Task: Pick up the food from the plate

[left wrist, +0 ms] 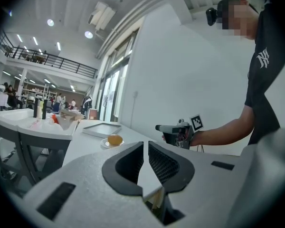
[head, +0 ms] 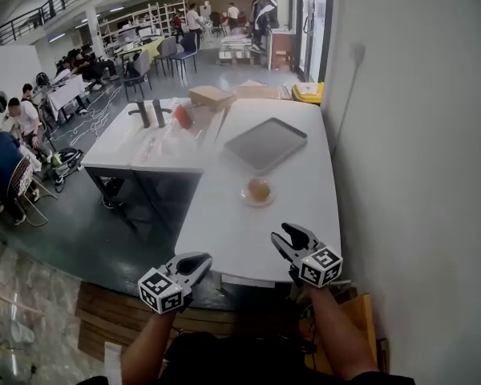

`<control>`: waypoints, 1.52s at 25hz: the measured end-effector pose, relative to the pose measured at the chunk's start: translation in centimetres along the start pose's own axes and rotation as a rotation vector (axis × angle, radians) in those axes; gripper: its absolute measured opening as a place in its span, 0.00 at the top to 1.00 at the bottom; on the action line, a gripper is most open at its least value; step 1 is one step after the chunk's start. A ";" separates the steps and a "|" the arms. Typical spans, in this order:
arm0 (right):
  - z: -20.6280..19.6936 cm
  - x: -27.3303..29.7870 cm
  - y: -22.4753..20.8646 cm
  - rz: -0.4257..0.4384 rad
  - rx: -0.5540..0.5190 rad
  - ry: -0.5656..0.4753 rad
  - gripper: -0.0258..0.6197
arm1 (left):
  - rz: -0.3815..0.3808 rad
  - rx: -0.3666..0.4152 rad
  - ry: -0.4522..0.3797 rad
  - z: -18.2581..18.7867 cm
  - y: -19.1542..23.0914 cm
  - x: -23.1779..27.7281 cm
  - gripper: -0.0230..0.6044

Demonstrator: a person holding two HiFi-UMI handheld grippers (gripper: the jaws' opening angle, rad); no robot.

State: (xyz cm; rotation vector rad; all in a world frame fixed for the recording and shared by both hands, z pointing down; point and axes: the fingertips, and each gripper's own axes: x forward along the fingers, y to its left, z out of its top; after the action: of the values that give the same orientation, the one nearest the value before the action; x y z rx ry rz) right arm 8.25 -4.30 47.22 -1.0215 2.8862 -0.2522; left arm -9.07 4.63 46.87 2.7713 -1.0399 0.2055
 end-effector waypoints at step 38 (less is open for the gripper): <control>1.9 13.4 -7.0 -0.117 -0.015 0.137 0.61 | -0.155 -0.052 -0.031 3.9 15.3 9.4 0.95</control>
State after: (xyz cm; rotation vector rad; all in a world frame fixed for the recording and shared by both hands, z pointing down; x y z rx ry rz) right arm 2.42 -18.36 46.45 -1.2239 2.9563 -0.3197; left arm -11.91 -13.47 46.63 2.7999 -0.8200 0.1127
